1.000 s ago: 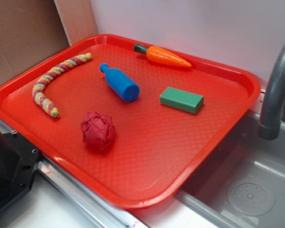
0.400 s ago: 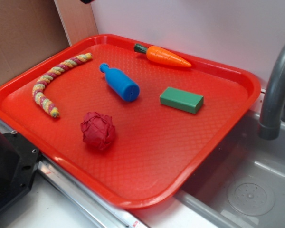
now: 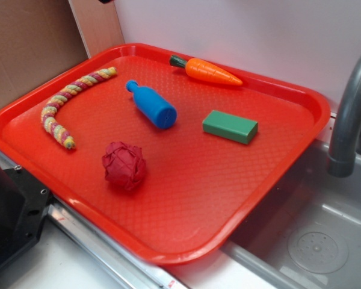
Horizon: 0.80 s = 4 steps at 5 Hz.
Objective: Grab the blue bottle.
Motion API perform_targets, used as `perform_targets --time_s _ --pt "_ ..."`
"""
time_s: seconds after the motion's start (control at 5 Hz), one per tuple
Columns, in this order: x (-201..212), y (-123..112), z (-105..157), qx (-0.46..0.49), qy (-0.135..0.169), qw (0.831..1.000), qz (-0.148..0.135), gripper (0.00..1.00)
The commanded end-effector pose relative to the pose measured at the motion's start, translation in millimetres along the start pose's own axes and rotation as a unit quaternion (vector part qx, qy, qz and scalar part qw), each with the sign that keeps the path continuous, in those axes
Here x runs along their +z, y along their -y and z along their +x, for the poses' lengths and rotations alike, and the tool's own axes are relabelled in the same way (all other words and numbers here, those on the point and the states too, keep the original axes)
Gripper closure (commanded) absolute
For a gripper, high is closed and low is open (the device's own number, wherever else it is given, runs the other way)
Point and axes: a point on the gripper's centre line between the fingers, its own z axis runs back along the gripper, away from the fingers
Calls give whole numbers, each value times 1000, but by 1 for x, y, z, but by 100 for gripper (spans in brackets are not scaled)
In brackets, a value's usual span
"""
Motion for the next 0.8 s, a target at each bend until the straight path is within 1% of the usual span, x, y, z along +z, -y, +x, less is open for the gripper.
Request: perform_targets --time_s 0.0,0.2,0.4,0.6 --pt "-40 11 1 -5 22 1000 17 0" --pt "-88 16 1 -22 26 999 -4 0" --pt "-115 21 1 -32 8 999 -25 0" --pt "-140 26 -1 -44 0 998 -50 0"
